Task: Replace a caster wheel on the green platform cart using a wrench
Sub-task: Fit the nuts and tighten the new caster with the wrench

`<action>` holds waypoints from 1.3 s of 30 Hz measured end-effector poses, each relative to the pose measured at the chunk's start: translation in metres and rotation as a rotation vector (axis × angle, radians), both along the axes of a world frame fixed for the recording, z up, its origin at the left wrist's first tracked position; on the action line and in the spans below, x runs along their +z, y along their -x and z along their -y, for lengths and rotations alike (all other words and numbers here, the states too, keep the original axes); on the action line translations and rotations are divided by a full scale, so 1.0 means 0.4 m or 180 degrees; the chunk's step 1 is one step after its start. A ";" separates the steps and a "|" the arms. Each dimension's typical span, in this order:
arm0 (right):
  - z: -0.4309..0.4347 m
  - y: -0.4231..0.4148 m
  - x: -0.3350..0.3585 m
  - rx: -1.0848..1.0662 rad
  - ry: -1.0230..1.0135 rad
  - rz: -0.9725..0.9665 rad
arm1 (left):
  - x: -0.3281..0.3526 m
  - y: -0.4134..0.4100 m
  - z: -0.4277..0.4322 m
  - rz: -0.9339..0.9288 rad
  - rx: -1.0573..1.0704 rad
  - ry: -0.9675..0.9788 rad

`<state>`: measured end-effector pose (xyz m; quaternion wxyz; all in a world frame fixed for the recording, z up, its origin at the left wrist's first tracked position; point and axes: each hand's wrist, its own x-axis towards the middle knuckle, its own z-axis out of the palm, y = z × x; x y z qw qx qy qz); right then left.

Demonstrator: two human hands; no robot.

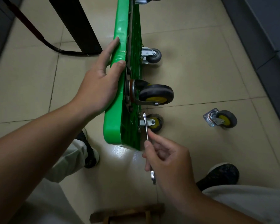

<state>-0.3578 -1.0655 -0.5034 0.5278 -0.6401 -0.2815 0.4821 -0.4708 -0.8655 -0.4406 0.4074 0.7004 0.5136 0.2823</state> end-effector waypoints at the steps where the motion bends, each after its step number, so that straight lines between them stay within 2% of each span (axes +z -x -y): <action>1: 0.001 0.004 -0.005 0.0021 -0.0038 0.0013 | -0.001 0.000 0.000 0.0034 0.0001 0.0012; 13: -0.048 0.061 -0.015 0.0112 -0.0331 -0.0187 | -0.002 0.001 0.000 0.0143 -0.0039 0.0035; 27: -0.071 0.057 0.038 0.0313 -0.0200 -0.0168 | 0.002 0.001 0.004 0.0070 -0.0028 0.0083; 29: -0.095 0.035 0.063 0.0280 -0.0141 -0.0353 | 0.007 0.000 0.005 0.0041 -0.0023 0.0108; 32: -0.147 0.001 0.123 0.0266 0.0303 -0.0951 | 0.014 -0.002 0.007 -0.0001 0.0020 0.0138; 35: -0.210 -0.024 0.177 0.0568 0.0746 -0.1382 | 0.017 -0.004 0.008 -0.0036 0.0059 0.0156; 39: -0.273 -0.025 0.213 0.0636 0.1106 -0.1665 | 0.017 -0.007 0.008 -0.0036 0.0066 0.0164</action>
